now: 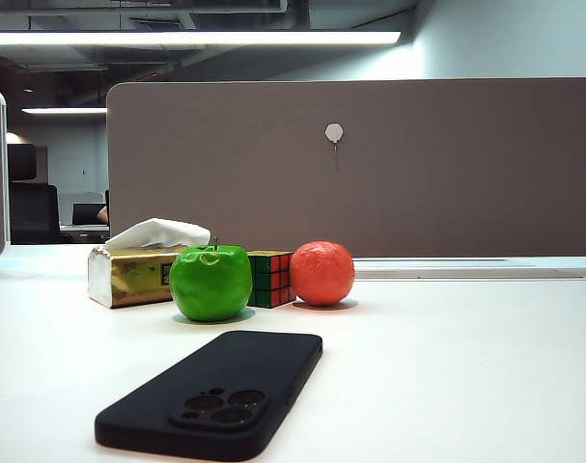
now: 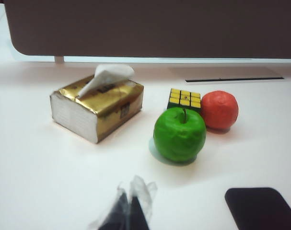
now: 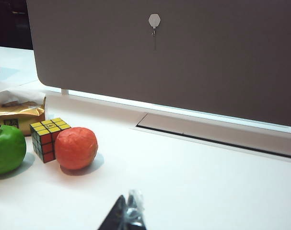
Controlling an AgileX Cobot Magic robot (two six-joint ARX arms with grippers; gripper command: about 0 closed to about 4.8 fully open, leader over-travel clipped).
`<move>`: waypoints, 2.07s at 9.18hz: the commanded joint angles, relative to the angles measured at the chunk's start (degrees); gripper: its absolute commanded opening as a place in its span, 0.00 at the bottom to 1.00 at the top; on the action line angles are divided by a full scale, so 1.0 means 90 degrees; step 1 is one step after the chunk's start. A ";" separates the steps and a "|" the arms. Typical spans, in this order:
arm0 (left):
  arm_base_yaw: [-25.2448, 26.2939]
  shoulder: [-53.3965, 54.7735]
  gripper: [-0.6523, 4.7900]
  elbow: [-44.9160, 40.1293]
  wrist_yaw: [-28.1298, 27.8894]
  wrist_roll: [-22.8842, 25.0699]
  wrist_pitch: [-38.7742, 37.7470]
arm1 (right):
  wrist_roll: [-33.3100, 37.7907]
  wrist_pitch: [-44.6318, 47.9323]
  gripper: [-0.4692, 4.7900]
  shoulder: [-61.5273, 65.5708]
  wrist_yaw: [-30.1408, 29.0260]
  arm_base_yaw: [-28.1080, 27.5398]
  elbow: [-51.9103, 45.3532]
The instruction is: Move all the fruits on the tabletop near the face of the Rubik's cube that has the color most similar to each fruit.
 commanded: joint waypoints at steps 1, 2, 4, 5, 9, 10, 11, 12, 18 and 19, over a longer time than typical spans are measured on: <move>-0.0007 0.0005 0.11 -0.0396 0.0148 -0.0019 0.0534 | 0.0027 0.0187 0.09 0.0002 -0.0012 -0.0046 0.0000; -0.0007 0.0002 0.11 -0.0595 0.0124 0.0063 0.0857 | -0.0032 0.0189 0.09 0.0005 -0.0012 -0.0141 -0.0002; -0.0005 0.0002 0.11 -0.0595 0.0058 0.0214 0.1020 | -0.0221 0.0287 0.09 0.0005 0.0036 -0.0437 0.0000; -0.0005 0.0002 0.11 -0.0595 -0.0027 0.0270 0.1054 | -0.0223 0.0347 0.09 0.0005 0.0046 -0.0498 0.0000; 0.0005 0.0002 0.11 -0.0600 -0.1314 0.0658 0.1224 | 0.0202 0.0763 0.09 0.0005 -0.0668 -0.2280 0.0000; 0.1790 0.0002 0.11 -0.0597 0.0170 0.0335 0.1564 | 0.0202 0.0758 0.09 0.0005 -0.1205 -0.2314 0.0000; 0.2132 0.0002 0.11 -0.0597 0.0476 0.0277 0.1600 | 0.0202 0.0758 0.09 0.0005 -0.1207 -0.2285 0.0000; 0.2450 0.0002 0.11 -0.0595 0.0627 0.0029 0.1593 | 0.0199 0.0731 0.09 0.0005 -0.1175 -0.2166 0.0000; 0.2443 0.0002 0.11 -0.0593 -0.0007 -0.0134 0.1503 | 0.0197 0.0573 0.09 0.0005 -0.0578 -0.1962 0.0000; 0.2424 0.0002 0.11 -0.0593 -0.0002 -0.0134 0.1503 | 0.0197 0.0573 0.09 0.0005 -0.0578 -0.1962 0.0000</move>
